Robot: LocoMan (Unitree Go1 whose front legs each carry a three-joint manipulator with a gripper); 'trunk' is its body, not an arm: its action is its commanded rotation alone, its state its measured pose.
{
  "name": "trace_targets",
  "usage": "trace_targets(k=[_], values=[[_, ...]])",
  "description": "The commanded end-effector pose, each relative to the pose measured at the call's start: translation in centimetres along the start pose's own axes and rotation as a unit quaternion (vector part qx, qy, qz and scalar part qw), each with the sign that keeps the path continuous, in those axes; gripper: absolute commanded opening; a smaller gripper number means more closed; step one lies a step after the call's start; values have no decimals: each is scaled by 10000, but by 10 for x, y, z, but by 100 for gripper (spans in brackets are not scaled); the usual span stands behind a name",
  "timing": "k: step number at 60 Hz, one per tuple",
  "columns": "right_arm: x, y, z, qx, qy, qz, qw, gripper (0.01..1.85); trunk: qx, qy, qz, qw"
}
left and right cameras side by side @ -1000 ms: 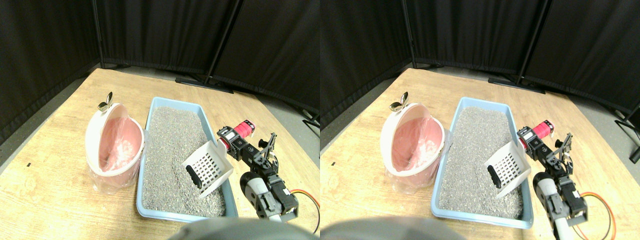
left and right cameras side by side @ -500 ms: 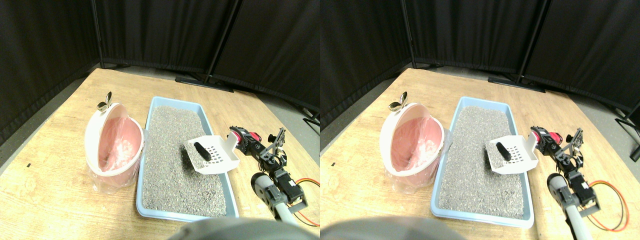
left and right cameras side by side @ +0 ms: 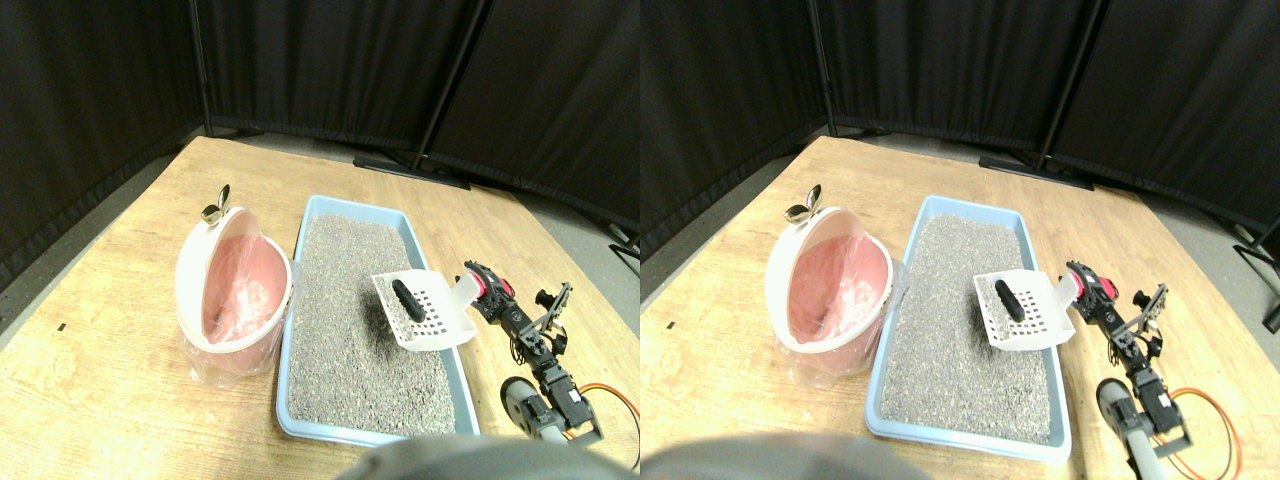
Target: Scoop (unimanual)
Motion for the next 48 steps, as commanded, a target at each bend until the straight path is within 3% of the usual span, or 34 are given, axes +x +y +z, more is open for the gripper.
trace_targets(k=[1, 19, 29, 48], values=[[3, 11, 10, 208, -413, 315, 9984, 5, -99, 48, 109, 9999], [7, 28, 16, 283, -309, 235, 9988, 5, -168, 15, 162, 9997], [14, 42, 24, 872, -309, 489, 9945, 5, -205, -6, 205, 9996], [20, 61, 26, 1655, -235, 420, 9850, 5, -271, -21, 267, 9993]])
